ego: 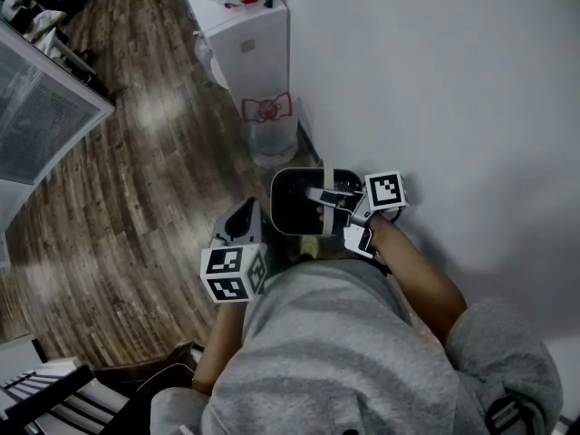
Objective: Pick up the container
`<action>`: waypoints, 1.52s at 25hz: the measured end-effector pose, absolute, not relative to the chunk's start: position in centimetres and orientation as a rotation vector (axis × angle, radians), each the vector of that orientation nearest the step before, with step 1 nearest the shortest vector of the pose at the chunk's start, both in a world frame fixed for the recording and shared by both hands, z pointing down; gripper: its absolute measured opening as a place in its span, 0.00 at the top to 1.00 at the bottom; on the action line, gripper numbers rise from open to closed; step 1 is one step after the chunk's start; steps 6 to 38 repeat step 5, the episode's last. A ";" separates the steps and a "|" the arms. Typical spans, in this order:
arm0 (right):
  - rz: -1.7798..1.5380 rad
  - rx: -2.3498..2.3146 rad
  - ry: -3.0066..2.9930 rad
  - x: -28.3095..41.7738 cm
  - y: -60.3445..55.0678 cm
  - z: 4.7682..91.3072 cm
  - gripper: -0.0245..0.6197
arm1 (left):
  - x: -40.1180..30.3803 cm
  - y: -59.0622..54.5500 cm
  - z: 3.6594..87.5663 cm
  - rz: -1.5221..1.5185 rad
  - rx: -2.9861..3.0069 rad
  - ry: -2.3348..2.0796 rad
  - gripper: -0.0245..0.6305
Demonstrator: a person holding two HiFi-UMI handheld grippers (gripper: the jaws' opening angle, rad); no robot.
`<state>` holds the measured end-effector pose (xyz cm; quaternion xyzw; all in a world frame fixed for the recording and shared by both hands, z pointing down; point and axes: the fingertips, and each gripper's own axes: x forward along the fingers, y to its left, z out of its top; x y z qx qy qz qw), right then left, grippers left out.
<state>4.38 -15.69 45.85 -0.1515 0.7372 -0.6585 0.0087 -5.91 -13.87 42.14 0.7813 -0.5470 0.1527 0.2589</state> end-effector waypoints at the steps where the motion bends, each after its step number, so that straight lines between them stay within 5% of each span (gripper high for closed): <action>1: -2.055 -0.470 2.305 4.4 -15.7 45.8 0.92 | -5.9 -13.8 42.1 0.416 2.118 -1.483 0.94; 38: -2.063 -0.478 2.290 4.4 -15.7 45.7 0.92 | -6.0 -13.8 42.1 0.422 2.123 -1.482 0.94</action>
